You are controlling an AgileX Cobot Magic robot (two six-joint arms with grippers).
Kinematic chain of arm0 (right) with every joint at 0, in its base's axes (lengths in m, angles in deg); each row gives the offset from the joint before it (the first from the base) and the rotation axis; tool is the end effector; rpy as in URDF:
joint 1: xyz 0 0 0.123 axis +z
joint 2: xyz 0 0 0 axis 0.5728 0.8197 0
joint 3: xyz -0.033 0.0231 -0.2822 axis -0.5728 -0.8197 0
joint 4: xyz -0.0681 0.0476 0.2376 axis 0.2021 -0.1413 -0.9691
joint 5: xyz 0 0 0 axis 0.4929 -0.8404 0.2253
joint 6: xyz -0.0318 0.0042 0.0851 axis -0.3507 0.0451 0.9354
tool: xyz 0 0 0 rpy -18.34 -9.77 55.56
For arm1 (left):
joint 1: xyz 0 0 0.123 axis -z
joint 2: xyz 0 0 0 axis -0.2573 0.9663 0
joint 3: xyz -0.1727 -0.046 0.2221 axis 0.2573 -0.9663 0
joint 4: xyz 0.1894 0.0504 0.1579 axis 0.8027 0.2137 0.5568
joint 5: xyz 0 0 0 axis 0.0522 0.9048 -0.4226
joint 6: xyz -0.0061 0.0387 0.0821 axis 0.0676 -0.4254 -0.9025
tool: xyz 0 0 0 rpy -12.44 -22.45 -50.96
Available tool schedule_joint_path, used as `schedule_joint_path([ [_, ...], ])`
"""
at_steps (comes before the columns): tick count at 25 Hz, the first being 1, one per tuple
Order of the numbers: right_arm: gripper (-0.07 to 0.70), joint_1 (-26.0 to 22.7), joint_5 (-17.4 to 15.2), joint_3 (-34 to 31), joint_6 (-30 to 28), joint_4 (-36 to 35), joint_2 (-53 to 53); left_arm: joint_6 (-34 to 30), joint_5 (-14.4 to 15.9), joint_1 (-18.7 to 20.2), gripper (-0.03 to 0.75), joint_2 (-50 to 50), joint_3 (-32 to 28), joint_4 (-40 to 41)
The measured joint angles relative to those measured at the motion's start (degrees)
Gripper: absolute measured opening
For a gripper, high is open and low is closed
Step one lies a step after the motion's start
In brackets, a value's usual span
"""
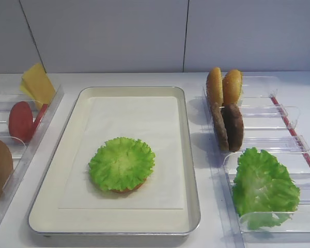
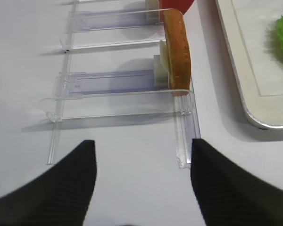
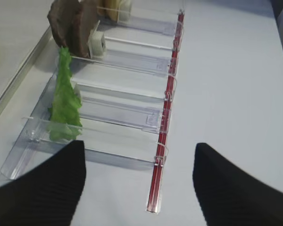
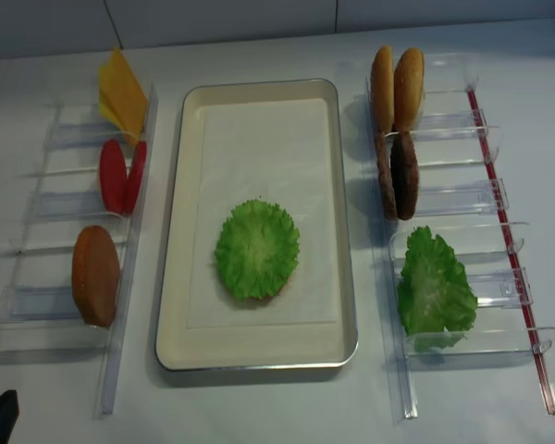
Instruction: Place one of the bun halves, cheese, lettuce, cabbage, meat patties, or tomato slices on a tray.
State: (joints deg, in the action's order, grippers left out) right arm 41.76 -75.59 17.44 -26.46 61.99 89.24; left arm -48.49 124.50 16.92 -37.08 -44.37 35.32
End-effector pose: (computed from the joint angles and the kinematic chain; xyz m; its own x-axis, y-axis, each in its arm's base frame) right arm -0.0073 0.0050 0.2635 -0.5269 -0.1165 -0.8419 -0.1999 0.9798 -0.0105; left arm 0.0071 0.0066 0.2652 -0.6488 0.0058 -0.7610 -0.0339 0.9988 0.0365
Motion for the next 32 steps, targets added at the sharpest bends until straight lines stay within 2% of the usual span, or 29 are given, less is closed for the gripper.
schedule_joint_path([
  [7,0.446,0.00,-0.16,0.00,-0.35,1.44,-0.50,0.00,0.00,0.00,0.425,0.00,-0.13,0.00],
  [32,0.441,0.00,-0.16,0.00,-0.48,1.93,-0.50,0.00,0.00,0.00,0.424,0.00,-0.25,0.00],
])
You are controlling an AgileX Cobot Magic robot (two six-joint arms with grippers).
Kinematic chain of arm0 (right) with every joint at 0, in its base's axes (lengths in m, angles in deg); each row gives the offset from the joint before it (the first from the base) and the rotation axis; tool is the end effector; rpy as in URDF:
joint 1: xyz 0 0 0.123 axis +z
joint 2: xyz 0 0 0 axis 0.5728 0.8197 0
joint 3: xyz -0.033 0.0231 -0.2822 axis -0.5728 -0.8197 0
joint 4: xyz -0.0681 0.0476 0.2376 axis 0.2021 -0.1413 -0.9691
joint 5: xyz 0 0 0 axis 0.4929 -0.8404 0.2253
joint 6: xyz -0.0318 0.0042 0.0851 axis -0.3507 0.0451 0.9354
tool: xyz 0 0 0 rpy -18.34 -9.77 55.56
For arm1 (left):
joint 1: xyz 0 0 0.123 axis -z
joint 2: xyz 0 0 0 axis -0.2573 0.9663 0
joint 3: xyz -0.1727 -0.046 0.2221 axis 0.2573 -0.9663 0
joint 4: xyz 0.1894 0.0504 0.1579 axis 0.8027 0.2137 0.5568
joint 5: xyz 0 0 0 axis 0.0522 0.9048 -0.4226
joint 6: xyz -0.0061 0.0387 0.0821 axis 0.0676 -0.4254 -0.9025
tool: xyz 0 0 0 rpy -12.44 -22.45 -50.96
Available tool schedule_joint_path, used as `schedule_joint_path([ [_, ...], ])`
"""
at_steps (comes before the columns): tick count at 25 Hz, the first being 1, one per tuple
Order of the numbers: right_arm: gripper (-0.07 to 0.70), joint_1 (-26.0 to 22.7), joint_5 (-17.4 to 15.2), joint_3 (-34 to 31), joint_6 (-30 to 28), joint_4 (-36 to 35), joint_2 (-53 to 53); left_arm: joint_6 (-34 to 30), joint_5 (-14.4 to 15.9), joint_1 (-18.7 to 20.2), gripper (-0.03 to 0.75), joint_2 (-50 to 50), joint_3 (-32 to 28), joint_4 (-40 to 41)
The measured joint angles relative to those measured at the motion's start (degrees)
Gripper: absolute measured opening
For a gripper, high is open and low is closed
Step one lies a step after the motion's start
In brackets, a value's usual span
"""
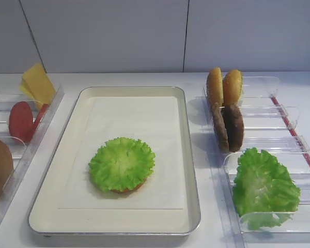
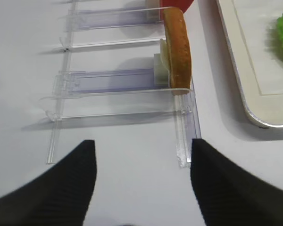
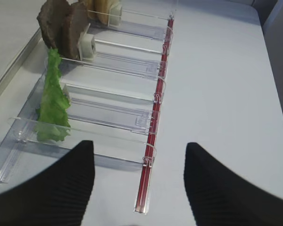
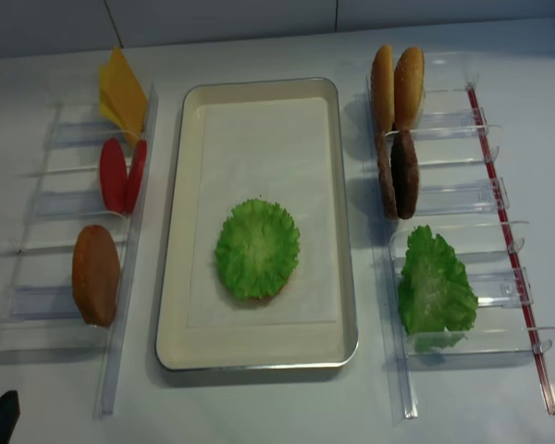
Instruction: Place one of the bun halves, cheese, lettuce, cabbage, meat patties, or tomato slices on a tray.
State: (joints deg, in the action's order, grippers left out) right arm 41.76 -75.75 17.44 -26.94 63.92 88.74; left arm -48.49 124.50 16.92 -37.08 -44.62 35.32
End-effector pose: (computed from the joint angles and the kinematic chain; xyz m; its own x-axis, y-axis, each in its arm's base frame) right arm -0.0083 0.0021 0.2631 -0.5198 -0.1384 -0.8430 -0.1863 0.9814 -0.0463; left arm 0.0074 0.0066 0.2640 -0.6521 0.0060 -0.7581 -0.0337 0.9988 0.0368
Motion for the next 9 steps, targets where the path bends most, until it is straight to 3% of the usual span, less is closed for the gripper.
schedule_joint_path([
  [9,0.441,0.00,0.00,0.00,0.00,0.10,0.00,0.00,0.00,0.00,0.424,0.00,0.00,0.00],
])
